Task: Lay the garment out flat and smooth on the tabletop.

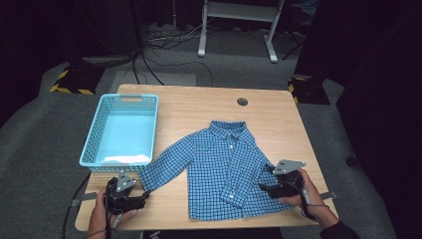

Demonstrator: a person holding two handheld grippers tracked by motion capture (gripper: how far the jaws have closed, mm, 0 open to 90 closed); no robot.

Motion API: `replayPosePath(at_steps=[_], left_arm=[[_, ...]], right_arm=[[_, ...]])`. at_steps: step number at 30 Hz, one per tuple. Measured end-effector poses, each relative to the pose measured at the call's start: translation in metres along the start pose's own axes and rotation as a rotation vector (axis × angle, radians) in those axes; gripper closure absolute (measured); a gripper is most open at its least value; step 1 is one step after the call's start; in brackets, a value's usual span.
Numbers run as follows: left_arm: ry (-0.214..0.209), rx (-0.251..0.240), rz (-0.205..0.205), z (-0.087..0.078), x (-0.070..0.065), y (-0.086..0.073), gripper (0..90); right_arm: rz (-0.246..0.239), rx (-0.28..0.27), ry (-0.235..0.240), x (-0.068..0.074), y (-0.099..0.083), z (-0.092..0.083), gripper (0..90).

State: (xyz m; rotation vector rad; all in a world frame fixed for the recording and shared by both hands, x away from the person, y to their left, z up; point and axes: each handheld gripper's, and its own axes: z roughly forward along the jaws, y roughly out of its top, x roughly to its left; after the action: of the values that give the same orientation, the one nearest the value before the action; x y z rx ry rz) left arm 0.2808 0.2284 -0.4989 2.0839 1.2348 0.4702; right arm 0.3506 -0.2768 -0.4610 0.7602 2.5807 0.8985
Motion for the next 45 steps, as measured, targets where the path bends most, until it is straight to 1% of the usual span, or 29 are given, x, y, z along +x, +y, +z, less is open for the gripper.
replayPosePath(at_steps=[3,6,8,15,25,35,38,45], left_arm=[[0.0,-0.004,-0.004,0.0,0.0,0.0,31.3],[-0.007,-0.008,-0.009,0.0,0.0,0.0,33.2],[-0.003,-0.006,0.006,0.001,0.0,0.0,33.2],[0.001,-0.008,0.02,0.002,-0.001,0.0,33.1],[0.002,-0.014,0.024,0.002,-0.001,-0.001,32.9],[0.001,-0.014,0.025,0.002,-0.001,-0.001,32.9],[0.001,-0.014,0.025,0.002,-0.001,-0.001,32.9],[-0.002,-0.015,0.026,0.002,-0.001,-0.001,32.9]], right_arm=[[-0.018,-0.009,0.017,0.008,0.008,0.001,28.8],[-0.047,-0.017,0.039,0.019,0.016,0.003,29.1],[-0.067,-0.018,0.052,0.026,0.022,0.006,29.1],[-0.128,-0.012,0.098,0.047,0.037,0.017,29.5],[-0.183,-0.001,0.148,0.069,0.05,0.032,29.9],[-0.223,0.025,0.173,0.083,0.056,0.046,31.1],[-0.235,0.033,0.176,0.085,0.057,0.051,32.3],[-0.243,0.053,0.173,0.087,0.057,0.058,35.4]])
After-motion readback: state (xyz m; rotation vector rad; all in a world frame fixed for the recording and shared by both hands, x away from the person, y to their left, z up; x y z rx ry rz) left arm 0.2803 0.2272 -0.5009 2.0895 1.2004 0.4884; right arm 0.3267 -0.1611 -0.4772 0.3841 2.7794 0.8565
